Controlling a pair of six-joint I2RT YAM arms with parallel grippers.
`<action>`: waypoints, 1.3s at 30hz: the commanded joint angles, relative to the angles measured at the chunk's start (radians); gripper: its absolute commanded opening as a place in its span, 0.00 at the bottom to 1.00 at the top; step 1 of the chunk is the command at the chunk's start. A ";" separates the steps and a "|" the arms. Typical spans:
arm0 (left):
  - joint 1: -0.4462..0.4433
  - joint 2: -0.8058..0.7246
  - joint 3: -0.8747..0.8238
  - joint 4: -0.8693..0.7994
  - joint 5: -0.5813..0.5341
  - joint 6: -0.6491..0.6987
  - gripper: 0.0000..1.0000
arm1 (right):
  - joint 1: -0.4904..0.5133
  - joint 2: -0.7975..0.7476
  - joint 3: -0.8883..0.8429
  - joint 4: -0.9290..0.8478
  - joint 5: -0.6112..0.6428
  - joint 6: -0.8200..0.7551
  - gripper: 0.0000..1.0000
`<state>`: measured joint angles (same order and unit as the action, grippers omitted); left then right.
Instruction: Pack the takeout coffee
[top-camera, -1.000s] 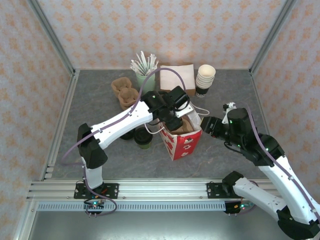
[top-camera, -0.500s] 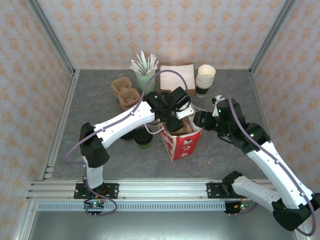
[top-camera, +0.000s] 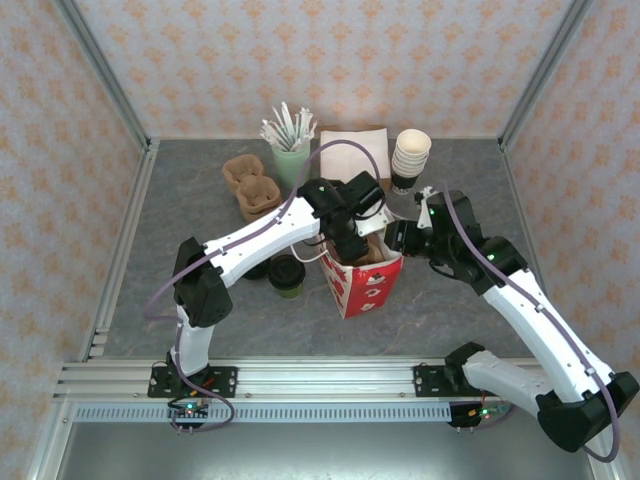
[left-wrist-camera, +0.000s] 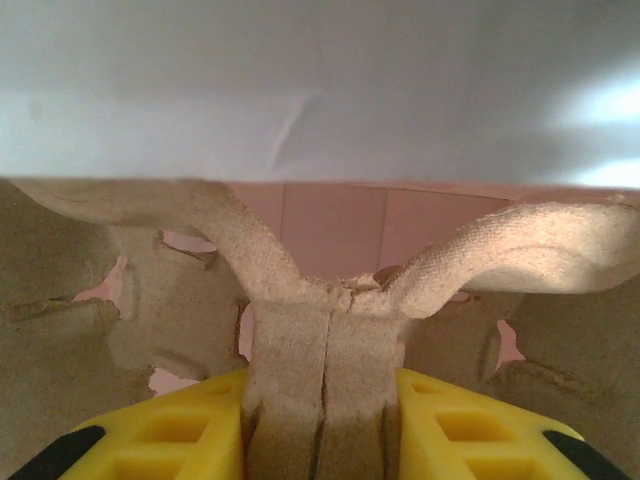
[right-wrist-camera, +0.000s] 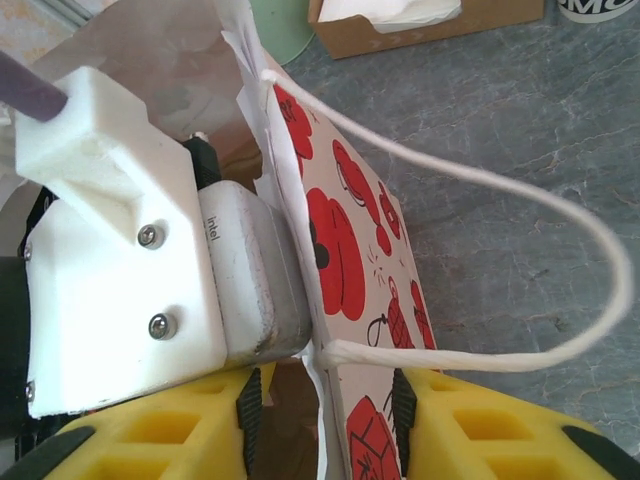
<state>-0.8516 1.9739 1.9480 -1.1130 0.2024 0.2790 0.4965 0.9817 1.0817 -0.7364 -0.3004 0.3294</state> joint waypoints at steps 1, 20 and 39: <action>0.001 0.008 0.029 -0.030 0.027 0.024 0.36 | -0.002 0.022 -0.009 0.040 -0.018 -0.026 0.40; 0.007 -0.003 -0.059 0.017 0.044 0.079 0.36 | -0.002 0.005 0.012 0.016 0.096 -0.030 0.09; 0.006 0.033 -0.104 0.047 0.049 0.104 0.36 | 0.023 -0.017 0.003 0.072 0.068 0.023 0.06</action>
<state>-0.8433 1.9816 1.8763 -1.0611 0.2295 0.3470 0.5083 0.9936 1.0809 -0.7326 -0.2508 0.3397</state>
